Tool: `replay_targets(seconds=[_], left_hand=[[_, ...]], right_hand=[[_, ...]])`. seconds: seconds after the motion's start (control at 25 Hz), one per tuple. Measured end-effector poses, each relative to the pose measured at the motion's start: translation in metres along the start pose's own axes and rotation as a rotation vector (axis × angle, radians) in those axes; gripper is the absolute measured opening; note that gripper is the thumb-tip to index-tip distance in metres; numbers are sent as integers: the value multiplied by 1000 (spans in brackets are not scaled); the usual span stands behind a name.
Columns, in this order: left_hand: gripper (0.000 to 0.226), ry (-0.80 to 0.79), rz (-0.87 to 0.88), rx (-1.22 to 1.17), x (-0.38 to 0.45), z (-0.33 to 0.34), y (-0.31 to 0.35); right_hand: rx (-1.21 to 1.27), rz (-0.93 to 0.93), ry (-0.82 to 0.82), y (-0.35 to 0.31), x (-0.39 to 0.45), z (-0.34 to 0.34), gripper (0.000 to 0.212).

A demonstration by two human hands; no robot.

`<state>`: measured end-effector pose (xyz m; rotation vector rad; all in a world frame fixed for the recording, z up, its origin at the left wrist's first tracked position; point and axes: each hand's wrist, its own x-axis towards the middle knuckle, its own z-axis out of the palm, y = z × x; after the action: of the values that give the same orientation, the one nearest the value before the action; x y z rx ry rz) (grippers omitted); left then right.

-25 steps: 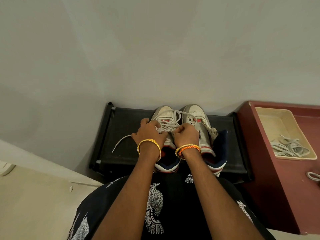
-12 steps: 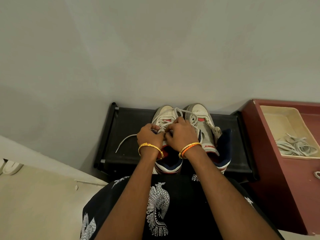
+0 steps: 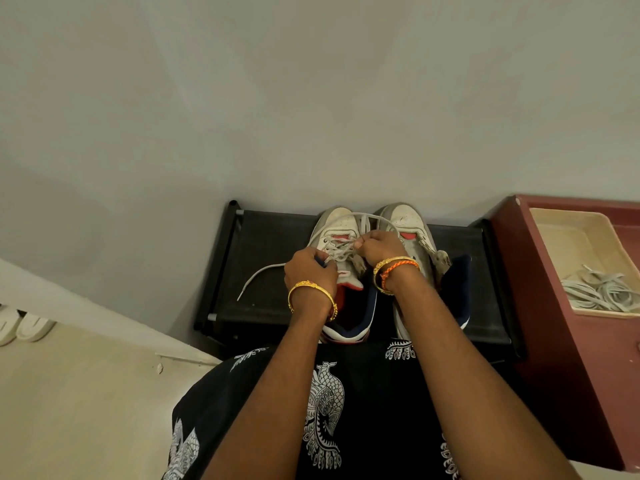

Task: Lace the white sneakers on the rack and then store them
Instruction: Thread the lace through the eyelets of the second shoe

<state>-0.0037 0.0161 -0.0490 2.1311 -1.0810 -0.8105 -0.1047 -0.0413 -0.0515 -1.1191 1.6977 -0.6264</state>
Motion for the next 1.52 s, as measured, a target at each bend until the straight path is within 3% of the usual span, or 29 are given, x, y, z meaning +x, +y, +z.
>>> replay_targets(seconds=[0.16, 0.28, 0.36, 0.48, 0.6, 0.72, 0.8, 0.84, 0.88, 1.0, 1.08, 1.2, 1.28, 1.36, 1.52], left_hand=[[20, -8, -13, 21, 0, -2, 1], [21, -26, -13, 32, -2, -2, 3], [20, -18, -5, 45, -2, -1, 3], [22, -5, 8, 79, -4, 0, 4], [22, 5, 9, 89, -5, 0, 4], [23, 34, -5, 87, -7, 1, 4], [23, 52, -17, 72, -8, 2, 5], [23, 52, -21, 64, -8, 3, 5], [23, 52, -26, 58, -8, 3, 5], [22, 65, -44, 26, -4, 2, 4], [20, 58, -41, 38, -2, 3, 4], [19, 52, -32, 61, -2, 3, 3], [21, 54, -34, 73, -3, 2, 4], [24, 39, -30, 95, -4, 3, 6], [25, 23, -8, 122, -5, 5, 9]], right_hand=[[14, -4, -149, -6, 2, -6, 23], [-441, -180, -205, -7, -5, -5, 7], [-773, -273, -136, -6, -10, 3, 16], [-914, -343, 34, -7, -15, 10, 24], [-694, -310, -42, -9, -15, -3, 18], [-101, -137, -135, -11, -20, -21, 8], [288, 60, -193, -15, -21, -28, 12], [355, 112, -198, -16, -19, -28, 16], [274, 102, -184, -18, -19, -26, 19], [-510, -141, -151, -14, -23, -12, 27], [-787, -265, -144, -16, -31, -7, 22], [-808, -389, -185, -23, -38, -21, 15], [-619, -339, -271, -22, -39, -38, 13], [-464, -290, -254, -17, -39, -49, 18], [-789, -440, -157, -15, -41, -28, 30]])
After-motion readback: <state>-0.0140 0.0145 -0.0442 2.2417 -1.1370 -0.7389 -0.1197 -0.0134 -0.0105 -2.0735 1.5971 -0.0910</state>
